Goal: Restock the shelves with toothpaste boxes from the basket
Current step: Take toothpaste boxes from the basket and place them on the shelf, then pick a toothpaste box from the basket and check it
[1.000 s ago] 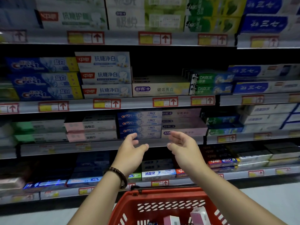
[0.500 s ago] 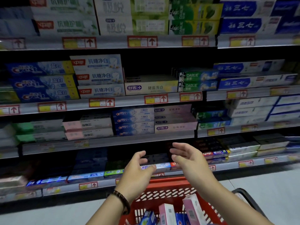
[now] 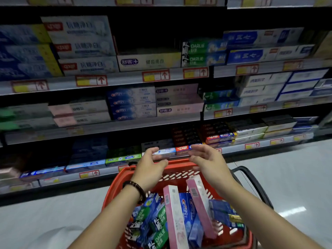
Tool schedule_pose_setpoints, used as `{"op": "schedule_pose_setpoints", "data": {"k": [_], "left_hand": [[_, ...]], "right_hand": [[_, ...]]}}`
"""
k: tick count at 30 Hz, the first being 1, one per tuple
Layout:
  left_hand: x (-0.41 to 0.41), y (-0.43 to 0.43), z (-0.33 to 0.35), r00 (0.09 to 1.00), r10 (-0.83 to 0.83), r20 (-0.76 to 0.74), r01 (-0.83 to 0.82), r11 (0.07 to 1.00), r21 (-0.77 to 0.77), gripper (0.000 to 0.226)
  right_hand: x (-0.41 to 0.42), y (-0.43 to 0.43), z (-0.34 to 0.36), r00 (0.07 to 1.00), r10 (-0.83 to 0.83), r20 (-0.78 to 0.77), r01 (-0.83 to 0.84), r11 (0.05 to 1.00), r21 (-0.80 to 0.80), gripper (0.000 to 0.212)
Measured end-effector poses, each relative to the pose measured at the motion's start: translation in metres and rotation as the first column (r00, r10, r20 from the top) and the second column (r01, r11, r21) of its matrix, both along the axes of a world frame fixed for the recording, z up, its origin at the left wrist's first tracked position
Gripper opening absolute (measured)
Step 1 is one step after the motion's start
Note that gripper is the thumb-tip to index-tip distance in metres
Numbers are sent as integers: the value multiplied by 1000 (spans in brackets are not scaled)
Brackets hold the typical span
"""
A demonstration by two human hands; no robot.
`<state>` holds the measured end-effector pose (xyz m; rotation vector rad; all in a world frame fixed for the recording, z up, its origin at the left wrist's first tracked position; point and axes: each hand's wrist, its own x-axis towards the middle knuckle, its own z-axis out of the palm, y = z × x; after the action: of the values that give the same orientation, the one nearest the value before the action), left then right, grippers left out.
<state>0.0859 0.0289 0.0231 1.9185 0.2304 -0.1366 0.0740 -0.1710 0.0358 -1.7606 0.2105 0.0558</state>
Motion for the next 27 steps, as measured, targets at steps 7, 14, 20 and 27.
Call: {"op": "schedule_pose_setpoints", "data": {"k": [7, 14, 20, 27], "left_hand": [[-6, -12, -10, 995, -73, -68, 73, 997, -8, 52], [-13, -24, -15, 976, -182, -118, 186, 982, 23, 43], [-16, -32, -24, 950, -275, -150, 286, 957, 53, 32], [-26, -50, -35, 891, -390, -233, 402, 916, 4, 24]], "right_hand": [[-9, -16, -4, 995, 34, -97, -37, 999, -24, 22], [-14, -49, -8, 984, 25, -174, -43, 994, -101, 15], [-22, -72, -12, 973, 68, -219, -125, 958, -259, 9], [-32, -91, -19, 925, 80, -370, -332, 641, -692, 34]]}}
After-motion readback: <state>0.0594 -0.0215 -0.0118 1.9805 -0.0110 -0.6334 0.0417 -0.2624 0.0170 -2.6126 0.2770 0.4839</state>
